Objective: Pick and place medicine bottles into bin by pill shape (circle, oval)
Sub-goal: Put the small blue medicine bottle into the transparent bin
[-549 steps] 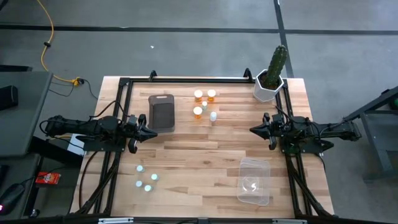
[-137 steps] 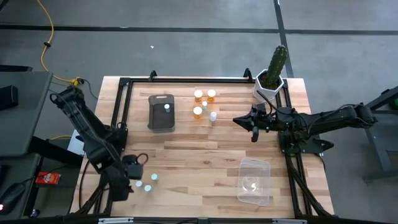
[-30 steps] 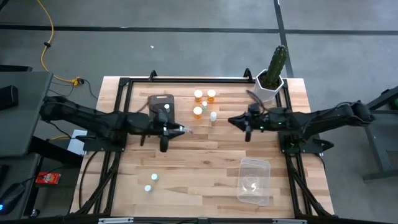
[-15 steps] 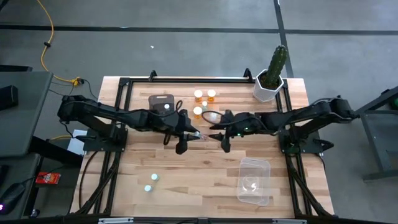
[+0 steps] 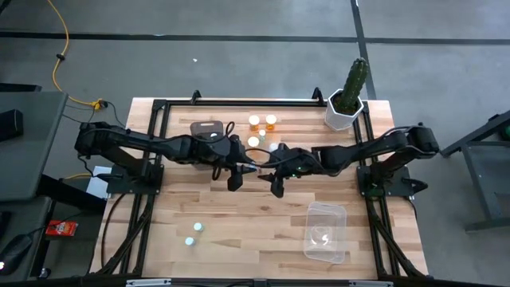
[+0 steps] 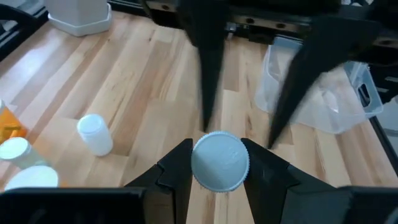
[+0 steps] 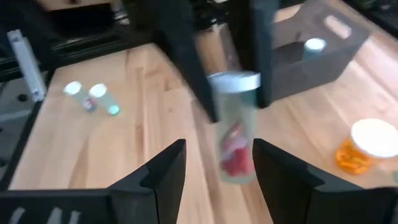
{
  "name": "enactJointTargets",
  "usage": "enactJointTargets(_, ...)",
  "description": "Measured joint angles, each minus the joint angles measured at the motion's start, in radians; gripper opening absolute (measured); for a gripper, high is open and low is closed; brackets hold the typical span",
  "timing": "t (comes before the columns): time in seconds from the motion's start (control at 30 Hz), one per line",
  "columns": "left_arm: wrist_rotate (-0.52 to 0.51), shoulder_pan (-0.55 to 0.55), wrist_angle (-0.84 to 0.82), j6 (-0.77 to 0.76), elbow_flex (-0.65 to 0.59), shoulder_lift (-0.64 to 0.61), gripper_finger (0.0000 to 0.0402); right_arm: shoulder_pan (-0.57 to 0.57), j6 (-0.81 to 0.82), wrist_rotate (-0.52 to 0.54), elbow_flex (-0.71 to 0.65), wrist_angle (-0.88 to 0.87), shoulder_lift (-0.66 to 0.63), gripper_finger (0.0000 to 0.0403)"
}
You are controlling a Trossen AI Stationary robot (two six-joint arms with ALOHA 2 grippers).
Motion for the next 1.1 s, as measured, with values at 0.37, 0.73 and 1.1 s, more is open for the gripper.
enactJointTargets(0.37,-0.002,0.002,-0.002,0.011,0.0,0.0,0.0108,0.0,0.074,-0.003,0.0,-0.01,-0.001,0.0204)
enactJointTargets(0.73,-0.004,0.002,0.036,0.016,0.0,0.0,0.0108,-0.022,0.04,-0.048,0.0,0.005,-0.001,0.028)
enactJointTargets(1.1,-0.004,0.002,0.088,0.008,0.0,0.0,0.0108,-0.022,-0.007,-0.053,-0.001,0.026,-0.001,0.0256)
